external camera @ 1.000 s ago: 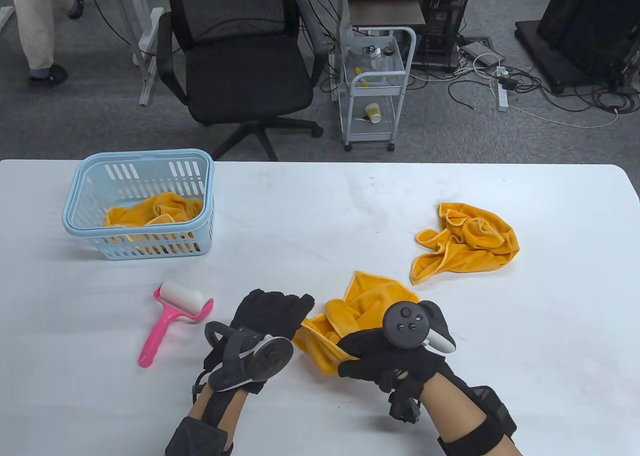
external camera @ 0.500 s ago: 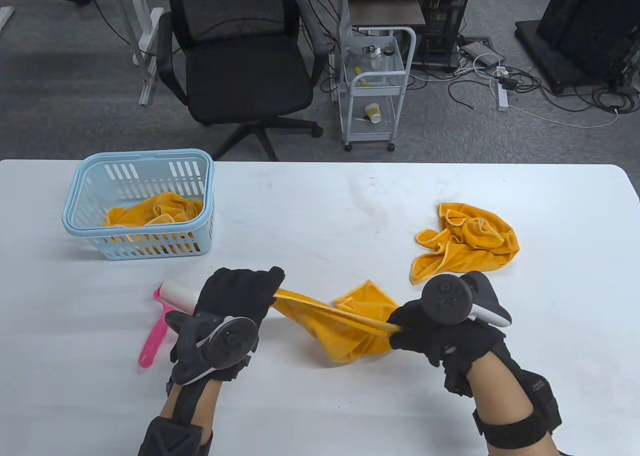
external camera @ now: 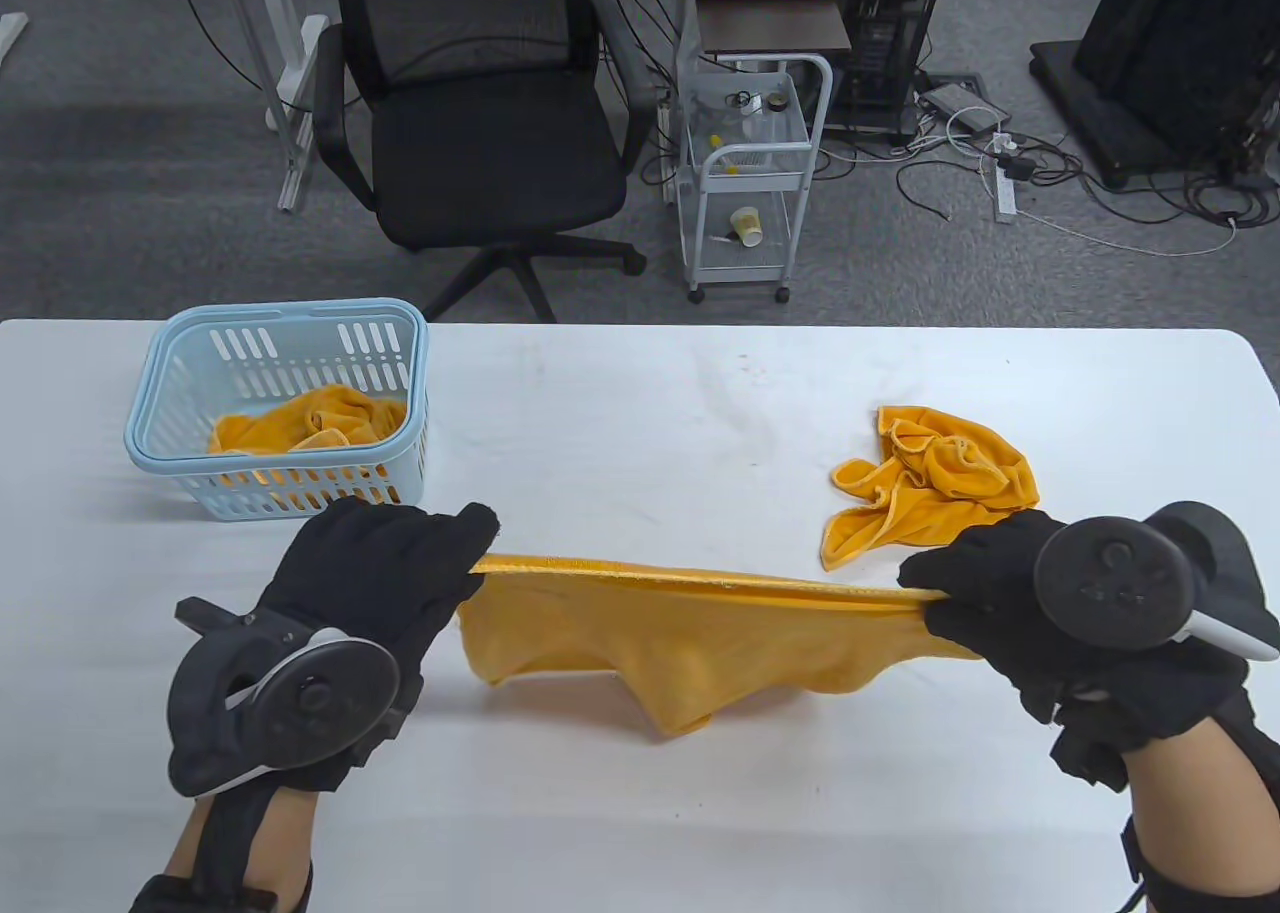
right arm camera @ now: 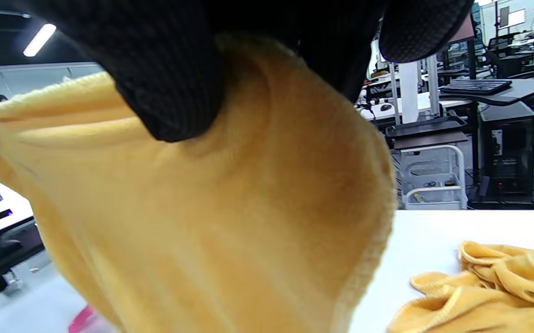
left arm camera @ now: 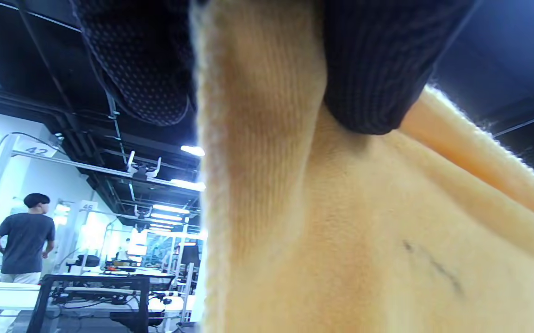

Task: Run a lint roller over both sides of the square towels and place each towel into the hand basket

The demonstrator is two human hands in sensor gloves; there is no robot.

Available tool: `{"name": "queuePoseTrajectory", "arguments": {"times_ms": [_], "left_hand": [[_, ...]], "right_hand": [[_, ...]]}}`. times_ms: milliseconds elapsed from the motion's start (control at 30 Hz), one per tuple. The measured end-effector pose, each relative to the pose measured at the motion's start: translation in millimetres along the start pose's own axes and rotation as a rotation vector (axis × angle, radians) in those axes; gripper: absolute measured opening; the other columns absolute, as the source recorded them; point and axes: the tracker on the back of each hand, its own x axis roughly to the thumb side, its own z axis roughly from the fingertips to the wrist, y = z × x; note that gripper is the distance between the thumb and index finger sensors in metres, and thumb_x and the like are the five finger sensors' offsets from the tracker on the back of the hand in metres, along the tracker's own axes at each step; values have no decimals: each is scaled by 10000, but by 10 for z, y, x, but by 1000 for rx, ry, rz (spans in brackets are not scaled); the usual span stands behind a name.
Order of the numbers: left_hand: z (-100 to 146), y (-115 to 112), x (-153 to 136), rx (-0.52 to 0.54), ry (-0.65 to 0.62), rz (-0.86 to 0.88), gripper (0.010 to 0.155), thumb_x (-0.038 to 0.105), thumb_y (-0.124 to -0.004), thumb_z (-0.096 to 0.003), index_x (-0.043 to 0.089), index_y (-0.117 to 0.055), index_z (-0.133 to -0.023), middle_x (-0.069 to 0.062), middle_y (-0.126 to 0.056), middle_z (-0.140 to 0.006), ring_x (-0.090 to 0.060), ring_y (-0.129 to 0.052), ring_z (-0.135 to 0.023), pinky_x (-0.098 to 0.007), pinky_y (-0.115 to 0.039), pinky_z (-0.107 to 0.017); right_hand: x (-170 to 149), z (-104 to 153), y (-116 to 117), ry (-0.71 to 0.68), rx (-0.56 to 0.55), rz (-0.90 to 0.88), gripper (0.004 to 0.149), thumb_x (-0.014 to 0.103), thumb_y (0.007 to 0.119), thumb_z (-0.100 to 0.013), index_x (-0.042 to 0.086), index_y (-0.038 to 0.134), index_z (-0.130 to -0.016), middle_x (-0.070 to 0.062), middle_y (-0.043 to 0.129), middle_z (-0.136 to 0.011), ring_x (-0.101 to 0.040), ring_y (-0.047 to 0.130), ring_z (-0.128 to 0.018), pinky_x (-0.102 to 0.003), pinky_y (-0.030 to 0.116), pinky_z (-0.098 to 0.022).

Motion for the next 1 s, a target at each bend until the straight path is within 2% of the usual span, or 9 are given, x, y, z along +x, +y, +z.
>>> {"name": "queuePoseTrajectory", "arguments": {"times_ms": [100, 200, 300, 467, 600, 700, 833, 933, 1000], "left_hand": [[-44, 191, -23, 8, -4, -13, 398, 413, -875, -475, 384, -862, -872, 95, -1022, -795, -230, -1038, -748, -571, -783, -666], [-152, 169, -104, -51, 15, -20, 399, 399, -867, -484, 386, -855, -883, 93, -1017, -813, -235, -1035, -763, -577, -778, -670], [-290, -51, -246, -142, 52, -21, 401, 381, -859, -492, 387, -847, -894, 87, -1014, -831, -245, -1033, -775, -582, -774, -673], [-553, -578, -548, -243, 130, -26, 410, 386, -861, -490, 385, -835, -899, 80, -1025, -819, -244, -1048, -759, -581, -779, -667], [-766, -697, -690, -154, 188, -129, 410, 427, -868, -471, 375, -850, -877, 86, -1047, -781, -233, -1072, -724, -564, -797, -656], [-873, -525, -666, -24, 193, -176, 421, 470, -858, -461, 370, -855, -869, 91, -1056, -757, -233, -1081, -703, -553, -802, -651], [-834, -229, -468, 231, 165, -300, 428, 498, -809, -485, 406, -798, -902, 103, -975, -884, -237, -1014, -820, -555, -750, -711], [-636, -340, -319, 211, 43, -366, 424, 474, -798, -499, 436, -759, -920, 113, -884, -988, -239, -920, -940, -562, -701, -754], [-441, -564, -262, 138, -11, -379, 418, 463, -800, -503, 446, -757, -918, 126, -866, -1008, -231, -907, -961, -554, -697, -763]], "right_hand": [[41, 27, -196, -13, -19, -2, 450, 266, 911, -504, 183, 852, -942, -100, 884, -821, -437, 832, -813, -714, 601, -645], [-5, -85, -232, 3, -6, -12, 462, 231, 899, -507, 183, 834, -962, -108, 862, -855, -443, 812, -835, -715, 594, -651], [-150, -349, -91, 49, 40, -41, 460, 208, 872, -521, 171, 815, -976, -124, 836, -877, -454, 792, -843, -714, 589, -652], [-428, -834, 193, 214, -5, 49, 423, 285, 902, -509, 177, 856, -916, -116, 878, -797, -426, 850, -760, -689, 635, -633], [-534, -1066, 182, 299, -206, 92, 431, 360, 926, -482, 185, 878, -873, -82, 909, -730, -391, 881, -718, -671, 655, -632], [-513, -1072, -11, 311, -406, 91, 424, 370, 917, -479, 206, 877, -868, -70, 908, -738, -380, 876, -741, -665, 647, -648], [-446, -913, -280, 279, -732, 71, 407, 356, 876, -509, 288, 834, -907, -28, 895, -816, -361, 838, -833, -657, 603, -694], [-480, -818, -146, 192, -762, 10, 394, 336, 872, -513, 303, 832, -904, -21, 886, -842, -359, 818, -863, -662, 586, -703], [-524, -794, 99, 140, -647, 26, 391, 320, 873, -515, 307, 836, -904, -29, 881, -873, -365, 802, -888, -667, 580, -705]]}}
